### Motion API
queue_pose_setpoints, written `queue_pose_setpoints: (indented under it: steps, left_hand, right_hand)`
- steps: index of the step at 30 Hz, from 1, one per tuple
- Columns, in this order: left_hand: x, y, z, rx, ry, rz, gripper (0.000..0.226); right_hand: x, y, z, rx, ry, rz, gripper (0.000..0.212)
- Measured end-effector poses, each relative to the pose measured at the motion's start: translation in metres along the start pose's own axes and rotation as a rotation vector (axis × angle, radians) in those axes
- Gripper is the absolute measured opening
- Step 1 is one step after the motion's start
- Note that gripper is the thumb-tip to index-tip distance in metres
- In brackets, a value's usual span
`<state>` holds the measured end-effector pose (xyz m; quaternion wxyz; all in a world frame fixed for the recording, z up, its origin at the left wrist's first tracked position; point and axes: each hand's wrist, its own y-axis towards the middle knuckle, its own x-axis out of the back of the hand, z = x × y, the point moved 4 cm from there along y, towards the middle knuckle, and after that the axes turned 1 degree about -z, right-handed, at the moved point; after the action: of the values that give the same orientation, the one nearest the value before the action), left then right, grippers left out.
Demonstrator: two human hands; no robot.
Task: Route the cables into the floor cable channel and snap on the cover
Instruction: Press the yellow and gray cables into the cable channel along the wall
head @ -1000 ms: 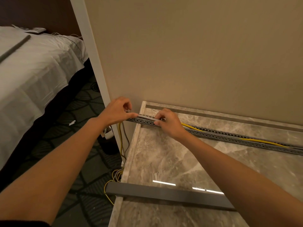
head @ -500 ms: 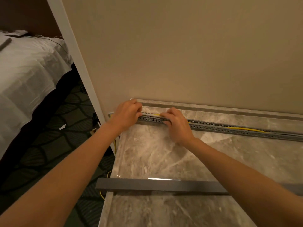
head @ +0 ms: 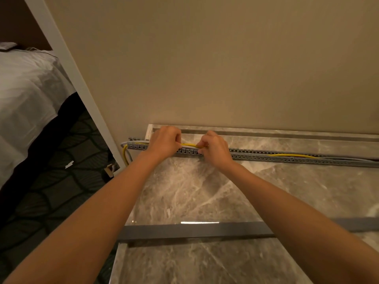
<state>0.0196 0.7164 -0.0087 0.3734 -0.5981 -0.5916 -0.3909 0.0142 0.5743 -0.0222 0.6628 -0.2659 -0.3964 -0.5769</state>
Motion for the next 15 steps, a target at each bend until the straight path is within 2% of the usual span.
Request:
queue_pose_setpoints:
  steps: [5,11,15]
  left_hand:
    - [-0.007,0.005,0.008,0.177,-0.193,0.075,0.022]
    - [-0.012,0.008,0.011,0.256,-0.233,0.194,0.015]
    - [-0.013,0.013,0.006,0.317,-0.250,0.133,0.013]
  right_hand:
    - [0.003,-0.001,0.003,0.071,-0.095,0.043,0.017]
    - [-0.003,-0.012,0.001,0.165,-0.228,0.095,0.027]
    - [-0.001,-0.011,0.001,0.143,-0.202,0.144,0.026]
